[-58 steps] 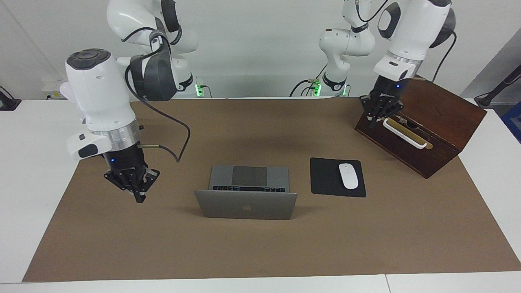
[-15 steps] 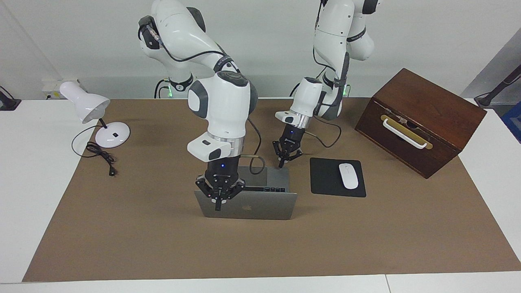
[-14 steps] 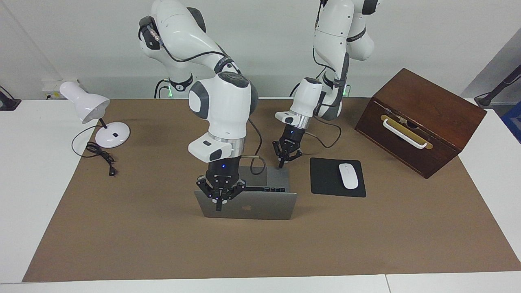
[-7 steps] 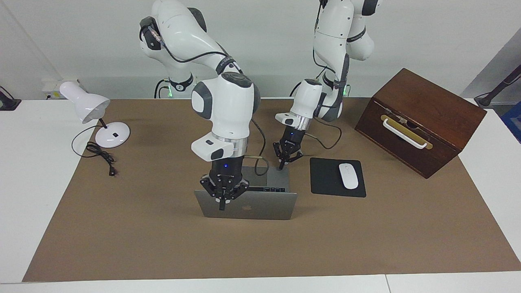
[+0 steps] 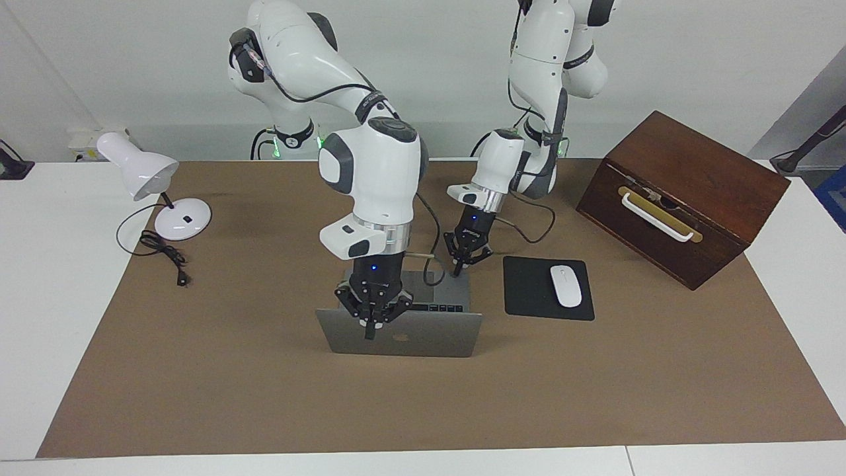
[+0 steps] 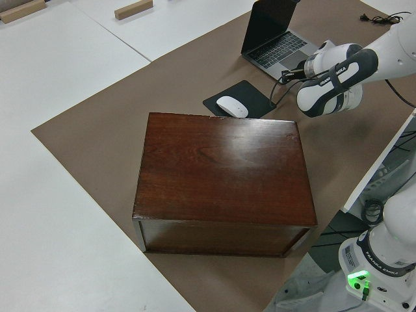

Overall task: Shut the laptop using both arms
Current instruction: 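Hold the laptop base with the left gripper while the right gripper presses the lid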

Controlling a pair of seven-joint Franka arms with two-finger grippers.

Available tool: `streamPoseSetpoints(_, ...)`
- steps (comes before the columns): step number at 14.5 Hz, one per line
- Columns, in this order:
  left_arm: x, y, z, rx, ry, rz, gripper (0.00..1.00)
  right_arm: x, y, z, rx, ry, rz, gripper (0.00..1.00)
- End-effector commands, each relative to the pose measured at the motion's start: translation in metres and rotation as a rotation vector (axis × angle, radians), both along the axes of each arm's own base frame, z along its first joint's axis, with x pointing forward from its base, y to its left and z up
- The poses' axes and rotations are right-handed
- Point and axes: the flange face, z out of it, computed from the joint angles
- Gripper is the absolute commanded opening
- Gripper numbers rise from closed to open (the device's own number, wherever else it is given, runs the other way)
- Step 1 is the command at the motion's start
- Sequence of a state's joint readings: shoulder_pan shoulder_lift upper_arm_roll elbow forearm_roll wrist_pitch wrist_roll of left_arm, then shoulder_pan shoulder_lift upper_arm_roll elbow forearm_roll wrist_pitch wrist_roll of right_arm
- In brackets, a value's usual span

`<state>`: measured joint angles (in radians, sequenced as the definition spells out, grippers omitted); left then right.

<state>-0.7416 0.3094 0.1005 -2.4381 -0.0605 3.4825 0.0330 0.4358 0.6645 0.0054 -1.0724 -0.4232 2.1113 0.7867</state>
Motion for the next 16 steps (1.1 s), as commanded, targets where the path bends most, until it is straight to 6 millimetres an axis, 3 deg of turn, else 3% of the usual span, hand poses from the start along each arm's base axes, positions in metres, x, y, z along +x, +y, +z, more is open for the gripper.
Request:
streamPoseSetpoints(1, 0.007, 0.003, -0.014, 0.021, -0.007, -0.010, 0.00, 0.000, 0.009, 0.001, 0.023, -0.006, -0.033, 0.00)
streamPoseSetpoints(16, 0.019, 0.008, -0.023, 0.030, -0.004, 0.008, 0.00, -0.004, 0.010, -0.002, 0.198, 0.096, -0.097, 0.00)
